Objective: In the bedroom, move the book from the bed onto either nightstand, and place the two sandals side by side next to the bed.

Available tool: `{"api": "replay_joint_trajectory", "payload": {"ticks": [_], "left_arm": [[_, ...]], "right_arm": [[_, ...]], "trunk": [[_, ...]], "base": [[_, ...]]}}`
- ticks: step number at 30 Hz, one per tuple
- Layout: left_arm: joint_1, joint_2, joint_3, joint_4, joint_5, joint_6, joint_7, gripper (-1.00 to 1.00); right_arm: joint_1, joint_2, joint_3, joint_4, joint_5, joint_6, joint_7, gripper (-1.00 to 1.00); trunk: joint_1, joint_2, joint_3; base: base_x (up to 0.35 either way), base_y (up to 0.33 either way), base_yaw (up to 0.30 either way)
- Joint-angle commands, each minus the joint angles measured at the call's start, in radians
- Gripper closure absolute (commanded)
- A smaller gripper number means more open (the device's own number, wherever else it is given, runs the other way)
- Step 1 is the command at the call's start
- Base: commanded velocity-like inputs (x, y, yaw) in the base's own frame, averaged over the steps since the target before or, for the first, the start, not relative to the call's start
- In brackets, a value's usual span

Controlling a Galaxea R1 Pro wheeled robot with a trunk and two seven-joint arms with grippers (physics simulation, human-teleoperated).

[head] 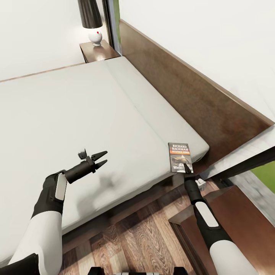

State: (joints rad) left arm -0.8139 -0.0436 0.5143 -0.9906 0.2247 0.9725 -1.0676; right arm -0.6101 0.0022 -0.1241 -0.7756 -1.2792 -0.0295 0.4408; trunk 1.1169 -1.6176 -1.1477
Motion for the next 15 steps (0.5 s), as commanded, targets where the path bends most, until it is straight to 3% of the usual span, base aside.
{"api": "replay_joint_trajectory", "payload": {"ticks": [1, 8, 15], "left_arm": [[-0.001, -0.001, 0.003, 0.000, -0.001, 0.005, -0.003, -1.00], [-0.001, -0.001, 0.003, 0.000, -0.001, 0.005, -0.003, -1.00], [-0.001, -0.001, 0.003, 0.000, -0.001, 0.005, -0.003, -1.00]], "right_arm": [[0.000, 0.000, 0.000, 0.001, -0.009, 0.000, 0.005, -1.00], [0.000, 0.000, 0.000, 0.001, -0.009, 0.000, 0.005, -1.00], [0.000, 0.000, 0.000, 0.001, -0.009, 0.000, 0.005, -1.00]], "trunk": [[0.000, 0.000, 0.000], [0.000, 0.000, 0.000], [0.000, 0.000, 0.000]], "base": [[0.000, 0.000, 0.000], [0.000, 0.000, 0.000], [0.117, 0.000, 0.000]]}}
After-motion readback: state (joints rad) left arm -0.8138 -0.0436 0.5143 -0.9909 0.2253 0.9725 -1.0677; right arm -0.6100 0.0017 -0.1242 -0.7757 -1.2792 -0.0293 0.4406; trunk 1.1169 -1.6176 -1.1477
